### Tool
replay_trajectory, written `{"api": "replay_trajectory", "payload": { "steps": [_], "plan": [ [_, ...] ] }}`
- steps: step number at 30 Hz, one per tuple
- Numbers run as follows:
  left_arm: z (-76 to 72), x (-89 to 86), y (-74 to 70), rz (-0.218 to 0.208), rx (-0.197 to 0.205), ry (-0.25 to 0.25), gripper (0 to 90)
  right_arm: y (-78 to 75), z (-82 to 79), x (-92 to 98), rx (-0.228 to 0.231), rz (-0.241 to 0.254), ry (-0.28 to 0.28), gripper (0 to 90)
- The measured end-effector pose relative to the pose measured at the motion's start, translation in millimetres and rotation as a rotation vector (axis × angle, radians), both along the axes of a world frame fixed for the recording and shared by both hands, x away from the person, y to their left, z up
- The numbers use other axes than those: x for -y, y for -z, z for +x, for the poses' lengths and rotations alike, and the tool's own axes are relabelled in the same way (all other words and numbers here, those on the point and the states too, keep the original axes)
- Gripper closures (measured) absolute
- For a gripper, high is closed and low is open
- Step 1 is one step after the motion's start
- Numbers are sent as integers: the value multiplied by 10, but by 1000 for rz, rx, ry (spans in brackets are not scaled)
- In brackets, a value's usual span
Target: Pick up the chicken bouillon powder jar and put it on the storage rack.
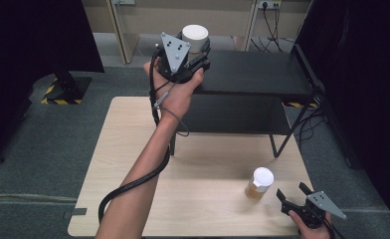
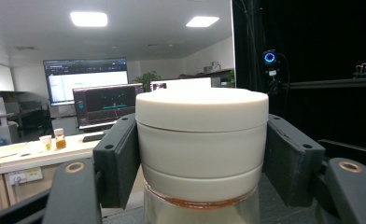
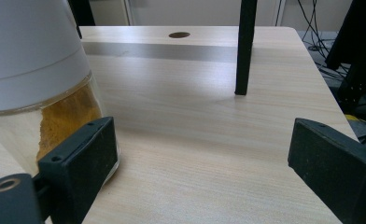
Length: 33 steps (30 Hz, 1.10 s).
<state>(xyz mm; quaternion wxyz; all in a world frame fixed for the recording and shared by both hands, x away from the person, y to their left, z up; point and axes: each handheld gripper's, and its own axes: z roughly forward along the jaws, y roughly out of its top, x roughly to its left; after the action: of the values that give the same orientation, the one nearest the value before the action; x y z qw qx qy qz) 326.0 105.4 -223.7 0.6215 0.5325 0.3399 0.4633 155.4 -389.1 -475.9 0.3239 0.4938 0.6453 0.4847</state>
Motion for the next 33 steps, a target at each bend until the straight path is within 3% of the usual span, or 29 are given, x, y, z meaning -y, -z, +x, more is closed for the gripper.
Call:
{"api": "replay_trajectory", "payload": {
  "steps": [15, 25, 28, 33],
  "plan": [
    [86, 7, 26, -8, -25, -9, 339, 1, 0, 2, 0, 0, -2, 84],
    [101, -80, 5, -9, -36, 20, 332, -3, 3, -2, 0, -5, -4, 83],
    [104, -98, -45, -3, -64, 18, 278, -3, 2, -3, -1, -5, -3, 82],
    [48, -84, -56, -3, -38, 18, 161, -6, 4, -5, -2, -7, -3, 82]
  ]
}}
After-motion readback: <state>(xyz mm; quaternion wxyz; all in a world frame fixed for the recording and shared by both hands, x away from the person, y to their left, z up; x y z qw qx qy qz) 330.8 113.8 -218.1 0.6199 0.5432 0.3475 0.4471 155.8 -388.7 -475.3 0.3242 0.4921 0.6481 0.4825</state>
